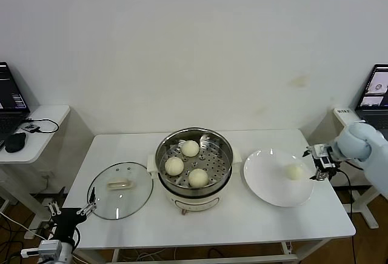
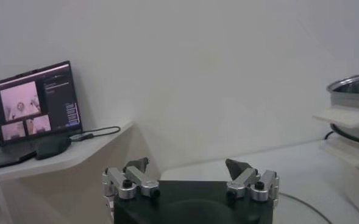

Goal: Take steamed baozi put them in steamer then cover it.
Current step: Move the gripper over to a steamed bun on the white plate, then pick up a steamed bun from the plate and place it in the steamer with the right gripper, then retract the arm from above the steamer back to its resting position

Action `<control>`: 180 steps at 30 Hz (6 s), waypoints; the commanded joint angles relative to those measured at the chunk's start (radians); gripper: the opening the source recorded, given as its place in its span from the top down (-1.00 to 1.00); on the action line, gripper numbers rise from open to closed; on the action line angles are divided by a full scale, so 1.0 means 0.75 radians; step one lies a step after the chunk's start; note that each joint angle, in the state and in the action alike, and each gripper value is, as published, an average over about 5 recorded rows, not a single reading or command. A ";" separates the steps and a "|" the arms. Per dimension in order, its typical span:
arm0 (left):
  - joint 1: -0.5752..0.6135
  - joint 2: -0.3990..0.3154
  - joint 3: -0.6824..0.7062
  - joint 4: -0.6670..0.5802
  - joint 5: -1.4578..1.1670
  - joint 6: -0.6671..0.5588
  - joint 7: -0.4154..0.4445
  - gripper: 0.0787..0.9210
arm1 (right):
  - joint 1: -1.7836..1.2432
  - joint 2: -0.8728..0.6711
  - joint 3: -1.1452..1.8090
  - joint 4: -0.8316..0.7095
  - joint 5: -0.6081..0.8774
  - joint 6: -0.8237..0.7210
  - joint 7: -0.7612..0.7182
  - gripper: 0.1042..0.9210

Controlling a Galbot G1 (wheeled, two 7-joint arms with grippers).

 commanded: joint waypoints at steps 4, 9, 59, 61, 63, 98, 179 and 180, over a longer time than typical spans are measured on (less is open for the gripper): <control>0.008 0.000 -0.012 -0.002 0.001 0.001 0.000 -0.77 | -0.105 0.265 0.139 -0.373 -0.198 0.037 0.024 -0.76; 0.008 -0.003 -0.015 0.001 0.002 0.001 0.001 -0.77 | -0.082 0.335 0.140 -0.450 -0.223 0.047 0.035 -0.76; 0.009 -0.020 -0.017 0.006 -0.003 -0.016 -0.006 -0.77 | 0.027 0.209 0.051 -0.265 -0.124 0.017 -0.024 0.02; 0.009 -0.021 -0.017 0.004 -0.003 -0.016 -0.006 -0.77 | 0.069 0.149 0.009 -0.180 -0.066 0.003 -0.025 0.06; 0.010 -0.022 -0.016 0.002 -0.002 -0.017 -0.006 -0.77 | 0.131 0.089 -0.046 -0.104 -0.003 -0.011 -0.027 0.09; 0.019 -0.079 -0.008 -0.040 0.019 -0.028 -0.006 -0.77 | 0.971 0.502 -0.986 0.384 0.953 -0.538 0.331 0.01; -0.109 0.068 0.050 0.325 1.824 -0.232 -0.032 -0.77 | -1.881 0.953 1.766 0.781 0.590 0.491 1.338 -0.76; -0.128 0.069 0.059 0.346 1.860 -0.237 -0.039 -0.77 | -1.882 0.959 1.767 0.779 0.584 0.494 1.340 -0.76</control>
